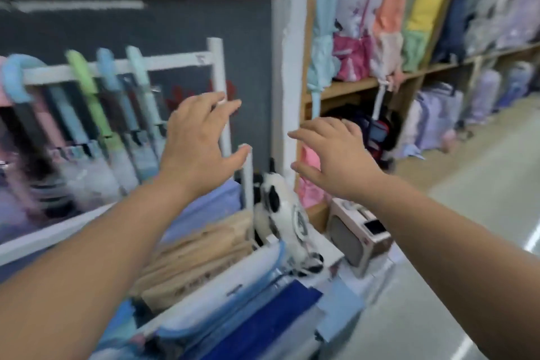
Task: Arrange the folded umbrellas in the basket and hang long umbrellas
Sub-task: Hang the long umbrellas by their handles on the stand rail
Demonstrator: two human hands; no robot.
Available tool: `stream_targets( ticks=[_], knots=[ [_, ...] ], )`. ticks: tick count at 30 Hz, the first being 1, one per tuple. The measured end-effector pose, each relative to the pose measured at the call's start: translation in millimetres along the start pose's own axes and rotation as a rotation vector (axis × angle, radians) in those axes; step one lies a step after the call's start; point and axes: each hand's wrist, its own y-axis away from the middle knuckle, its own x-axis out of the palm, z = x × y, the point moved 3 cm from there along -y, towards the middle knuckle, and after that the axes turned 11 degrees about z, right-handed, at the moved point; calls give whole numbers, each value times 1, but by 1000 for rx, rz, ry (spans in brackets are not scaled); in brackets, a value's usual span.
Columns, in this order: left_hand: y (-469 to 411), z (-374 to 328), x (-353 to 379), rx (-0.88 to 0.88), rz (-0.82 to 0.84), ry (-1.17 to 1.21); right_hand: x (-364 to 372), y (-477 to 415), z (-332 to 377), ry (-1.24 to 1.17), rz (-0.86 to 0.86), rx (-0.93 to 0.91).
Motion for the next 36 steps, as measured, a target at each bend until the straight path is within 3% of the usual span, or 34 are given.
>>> stream_targets(
  ticks=[9, 19, 30, 36],
  knots=[
    [-17, -199, 127, 106, 453, 94, 41, 197, -166, -12, 205, 449],
    [12, -423, 298, 112, 807, 154, 119, 398, -349, -131, 452, 683],
    [97, -482, 473, -30, 1246, 271, 268, 466, -432, -228, 788, 765],
    [129, -501, 575, -80, 1382, 295, 362, 498, -483, -244, 911, 767]
  ],
)
